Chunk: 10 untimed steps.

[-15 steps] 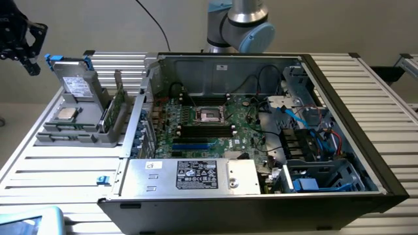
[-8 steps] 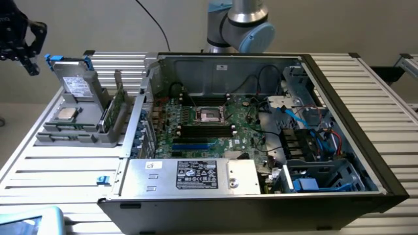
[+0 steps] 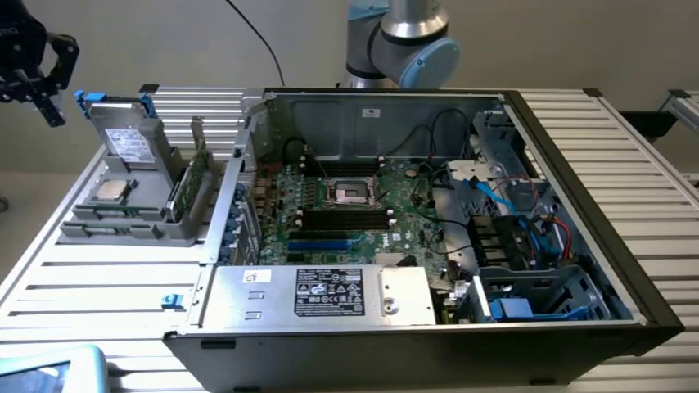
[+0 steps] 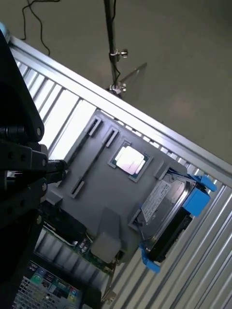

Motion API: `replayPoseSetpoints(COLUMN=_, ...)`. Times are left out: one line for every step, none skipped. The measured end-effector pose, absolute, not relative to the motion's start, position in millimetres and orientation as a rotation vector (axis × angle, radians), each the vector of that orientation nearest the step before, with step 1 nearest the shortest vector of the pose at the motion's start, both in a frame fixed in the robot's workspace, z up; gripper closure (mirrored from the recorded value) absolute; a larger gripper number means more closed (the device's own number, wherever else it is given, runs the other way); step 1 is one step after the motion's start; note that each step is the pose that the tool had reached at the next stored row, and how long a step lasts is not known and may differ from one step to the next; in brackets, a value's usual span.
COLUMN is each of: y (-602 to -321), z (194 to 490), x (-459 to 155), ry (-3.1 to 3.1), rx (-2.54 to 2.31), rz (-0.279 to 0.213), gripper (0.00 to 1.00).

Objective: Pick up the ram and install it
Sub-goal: 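Pick up the ram and move it above insertion slot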

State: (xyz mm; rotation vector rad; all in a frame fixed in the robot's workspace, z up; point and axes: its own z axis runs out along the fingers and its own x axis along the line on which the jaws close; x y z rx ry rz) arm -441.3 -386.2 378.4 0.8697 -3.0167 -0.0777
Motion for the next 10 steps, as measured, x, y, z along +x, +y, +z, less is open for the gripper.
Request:
replayPoseSetpoints(y=-386.2, z=378.4, x=-441.3, ry=-3.008, rx=0.897, rz=-0.078, gripper=0.89)
replayPoseSetpoints(y=-386.2, z=378.4, x=-441.3, ry=-3.0, rx=0.924, rz=-0.078, gripper=0.89)
replayPoseSetpoints(y=-386.2, z=378.4, x=-441.3, ry=-2.991, rx=0.95, rz=-0.078, gripper=0.89)
replayPoseSetpoints(y=-386.2, z=378.4, x=-441.3, ry=-2.982, rx=0.977, rz=-0.078, gripper=0.89)
replayPoseSetpoints(y=-386.2, z=378.4, x=-441.3, ry=-2.972, rx=1.004, rz=-0.077, gripper=0.89)
replayPoseSetpoints(y=-386.2, z=378.4, x=-441.3, ry=-2.962, rx=1.032, rz=-0.077, gripper=0.89)
replayPoseSetpoints(y=-386.2, z=378.4, x=-441.3, ry=-2.953, rx=1.058, rz=-0.077, gripper=0.89)
replayPoseSetpoints(y=-386.2, z=378.4, x=-441.3, ry=-2.942, rx=1.085, rz=-0.077, gripper=0.89)
replayPoseSetpoints(y=-386.2, z=378.4, x=-441.3, ry=-2.932, rx=1.111, rz=-0.077, gripper=0.89)
replayPoseSetpoints(y=-386.2, z=378.4, x=-441.3, ry=-2.922, rx=1.137, rz=-0.077, gripper=0.89)
